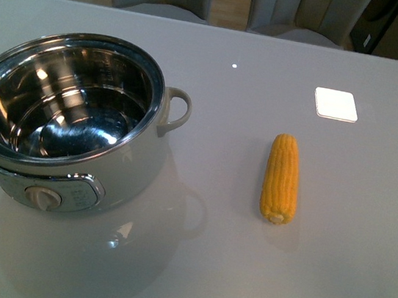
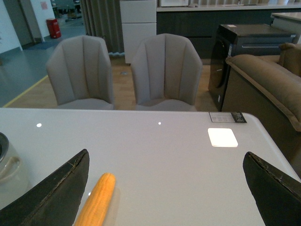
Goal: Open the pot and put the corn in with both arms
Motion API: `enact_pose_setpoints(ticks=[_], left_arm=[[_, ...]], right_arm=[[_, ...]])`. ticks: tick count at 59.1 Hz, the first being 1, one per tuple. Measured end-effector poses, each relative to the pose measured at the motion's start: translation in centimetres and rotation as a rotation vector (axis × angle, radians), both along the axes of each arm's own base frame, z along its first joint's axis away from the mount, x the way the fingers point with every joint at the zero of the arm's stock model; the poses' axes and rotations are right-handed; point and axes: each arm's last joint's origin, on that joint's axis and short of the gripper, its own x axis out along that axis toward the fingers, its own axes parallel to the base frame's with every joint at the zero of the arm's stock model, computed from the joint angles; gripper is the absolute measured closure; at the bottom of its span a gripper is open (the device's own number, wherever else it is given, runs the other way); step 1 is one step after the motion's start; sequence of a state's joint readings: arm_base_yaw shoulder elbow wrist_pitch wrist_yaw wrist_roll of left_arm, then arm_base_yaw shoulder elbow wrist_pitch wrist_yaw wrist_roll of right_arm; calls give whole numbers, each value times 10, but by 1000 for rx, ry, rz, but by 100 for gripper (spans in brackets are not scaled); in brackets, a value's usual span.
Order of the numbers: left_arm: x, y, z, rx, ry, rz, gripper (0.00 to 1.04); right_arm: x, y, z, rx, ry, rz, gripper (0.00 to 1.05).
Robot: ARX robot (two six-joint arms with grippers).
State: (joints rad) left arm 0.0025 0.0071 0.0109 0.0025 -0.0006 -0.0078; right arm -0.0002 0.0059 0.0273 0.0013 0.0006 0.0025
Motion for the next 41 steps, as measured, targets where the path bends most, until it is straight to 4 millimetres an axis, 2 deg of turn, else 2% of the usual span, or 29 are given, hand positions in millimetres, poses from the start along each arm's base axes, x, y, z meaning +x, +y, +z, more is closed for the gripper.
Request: enact_pose_setpoints(ticks=[5,22,26,27,29,36,41], left_arm=[[0,0,0,-1,0,0,100],[0,0,0,0,0,0,47],[0,0,0,0,1,0,36],[0,0,0,0,0,0,30],[0,0,0,0,0,-2,23],[0,0,0,0,0,0,5],[0,0,0,2,-1,0,7]], right_arm=[[0,0,0,0,0,0,9],[0,0,0,10,11,0,9],[1,0,-2,120,231,-16,9],[3,1,-4,173,362,-30,9],[5,2,-8,265,498,-58,9],[15,5,-14,390,598,-93,9],[24,8,-11,421,589,-93,9]])
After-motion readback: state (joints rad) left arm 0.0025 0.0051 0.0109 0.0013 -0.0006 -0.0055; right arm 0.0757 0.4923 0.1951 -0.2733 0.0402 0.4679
